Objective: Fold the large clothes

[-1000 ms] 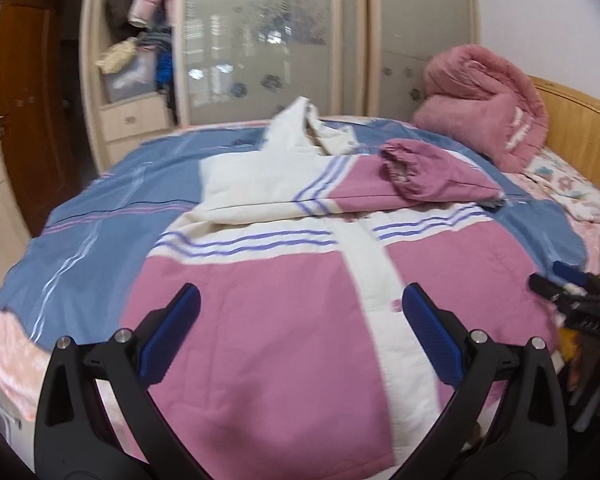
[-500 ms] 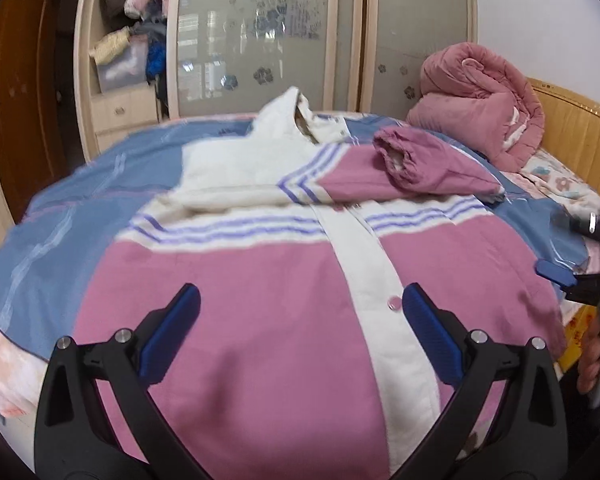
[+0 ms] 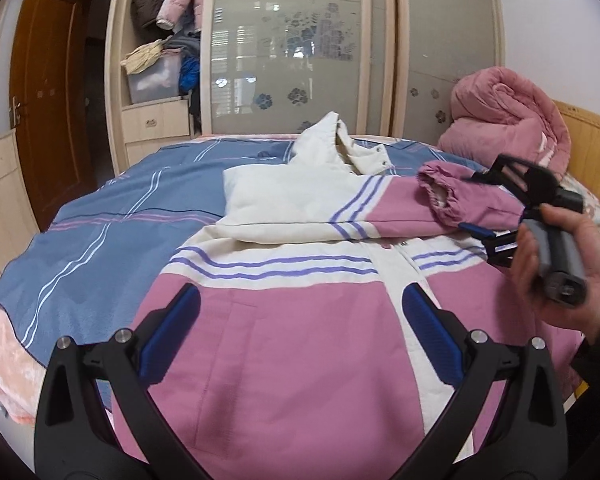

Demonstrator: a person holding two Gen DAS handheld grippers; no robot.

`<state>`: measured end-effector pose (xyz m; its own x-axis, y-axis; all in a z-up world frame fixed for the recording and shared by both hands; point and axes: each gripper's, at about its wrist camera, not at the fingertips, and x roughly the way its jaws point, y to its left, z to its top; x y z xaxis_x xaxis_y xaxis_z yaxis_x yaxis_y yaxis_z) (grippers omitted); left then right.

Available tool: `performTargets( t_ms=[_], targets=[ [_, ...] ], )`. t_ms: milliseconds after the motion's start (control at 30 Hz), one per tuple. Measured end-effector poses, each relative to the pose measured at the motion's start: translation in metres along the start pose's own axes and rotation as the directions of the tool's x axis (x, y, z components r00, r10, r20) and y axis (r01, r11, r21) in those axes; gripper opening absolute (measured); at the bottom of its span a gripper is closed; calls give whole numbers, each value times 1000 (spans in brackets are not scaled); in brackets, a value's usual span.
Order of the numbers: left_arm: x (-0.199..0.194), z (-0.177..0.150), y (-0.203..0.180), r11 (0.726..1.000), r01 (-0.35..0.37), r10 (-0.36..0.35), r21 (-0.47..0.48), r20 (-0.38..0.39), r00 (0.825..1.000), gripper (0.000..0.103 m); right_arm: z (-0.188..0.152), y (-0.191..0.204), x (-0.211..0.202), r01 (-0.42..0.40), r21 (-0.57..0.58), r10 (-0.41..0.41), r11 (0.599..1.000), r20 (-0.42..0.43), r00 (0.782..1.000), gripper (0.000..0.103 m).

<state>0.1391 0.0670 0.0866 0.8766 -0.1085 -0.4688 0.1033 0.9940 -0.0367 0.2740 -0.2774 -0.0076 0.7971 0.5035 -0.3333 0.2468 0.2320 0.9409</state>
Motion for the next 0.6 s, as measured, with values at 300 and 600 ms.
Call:
performTargets(
  t_ms=[300,600],
  targets=[
    [-3,5,10,1000,9,-9,-19,13,1000,101,-1,31,30,318,-174,-281,932,209,937,31],
    [-9,13,25,997,21,-19,-70,31,999,101,-29,66,33,253,-260,-186,932,256,949,30]
  ],
)
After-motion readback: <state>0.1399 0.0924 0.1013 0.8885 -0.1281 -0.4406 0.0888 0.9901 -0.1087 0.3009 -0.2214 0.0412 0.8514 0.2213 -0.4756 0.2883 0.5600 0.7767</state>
